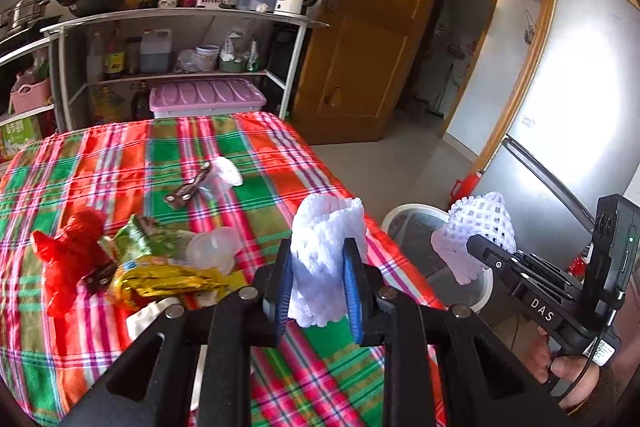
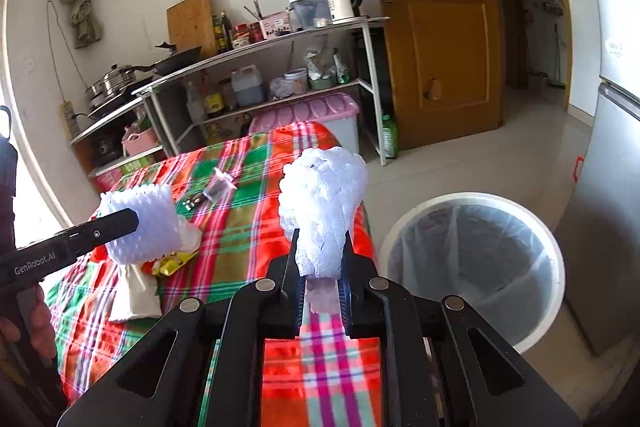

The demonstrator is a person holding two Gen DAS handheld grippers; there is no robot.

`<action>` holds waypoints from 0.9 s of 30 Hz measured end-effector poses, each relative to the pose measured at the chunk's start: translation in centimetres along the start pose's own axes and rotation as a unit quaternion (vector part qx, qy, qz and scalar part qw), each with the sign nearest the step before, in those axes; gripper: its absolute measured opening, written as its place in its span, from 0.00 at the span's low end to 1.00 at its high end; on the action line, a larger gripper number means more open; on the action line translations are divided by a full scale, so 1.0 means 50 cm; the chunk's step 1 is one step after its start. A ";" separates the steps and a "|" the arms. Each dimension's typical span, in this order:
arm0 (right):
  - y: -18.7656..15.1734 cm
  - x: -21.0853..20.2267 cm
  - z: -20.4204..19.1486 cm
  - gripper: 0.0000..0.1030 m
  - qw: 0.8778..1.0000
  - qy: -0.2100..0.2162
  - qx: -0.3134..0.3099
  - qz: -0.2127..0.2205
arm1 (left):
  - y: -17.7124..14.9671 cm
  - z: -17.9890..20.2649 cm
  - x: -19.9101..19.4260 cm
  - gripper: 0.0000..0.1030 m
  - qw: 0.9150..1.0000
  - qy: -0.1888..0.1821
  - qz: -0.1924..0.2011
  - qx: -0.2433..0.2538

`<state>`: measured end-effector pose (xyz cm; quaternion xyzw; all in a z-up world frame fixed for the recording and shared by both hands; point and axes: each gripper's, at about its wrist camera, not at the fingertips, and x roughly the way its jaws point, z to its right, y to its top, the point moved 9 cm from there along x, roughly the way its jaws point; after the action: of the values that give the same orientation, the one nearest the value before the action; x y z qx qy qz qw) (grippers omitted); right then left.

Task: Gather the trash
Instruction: 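Carry the foam nets to the bin and release them with both grippers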

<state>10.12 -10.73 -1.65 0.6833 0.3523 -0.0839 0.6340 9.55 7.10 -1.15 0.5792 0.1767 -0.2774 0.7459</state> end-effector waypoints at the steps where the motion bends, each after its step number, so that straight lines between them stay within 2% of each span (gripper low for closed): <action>1: 0.002 -0.005 0.016 0.14 1.000 -0.008 0.002 0.002 | 0.005 0.017 0.010 0.24 1.000 -0.007 -0.003 0.005; 7: 0.012 -0.029 0.119 0.14 0.999 -0.050 0.019 0.003 | 0.018 0.118 0.068 0.24 0.998 -0.054 -0.021 0.029; 16: -0.009 -0.021 0.256 0.14 0.994 -0.096 0.042 -0.025 | 0.008 0.242 0.175 0.24 0.992 -0.085 -0.064 0.068; 24: -0.061 0.021 0.330 0.14 0.989 -0.118 0.055 -0.070 | -0.031 0.300 0.264 0.24 0.986 -0.080 -0.116 0.086; 27: -0.078 0.042 0.349 0.15 0.986 -0.121 0.060 -0.093 | -0.051 0.314 0.284 0.28 0.984 -0.074 -0.131 0.093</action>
<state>15.17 -26.29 -9.15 0.6692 0.3291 -0.2456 0.6193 18.21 -11.40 -7.23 0.5955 0.1688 -0.4300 0.6572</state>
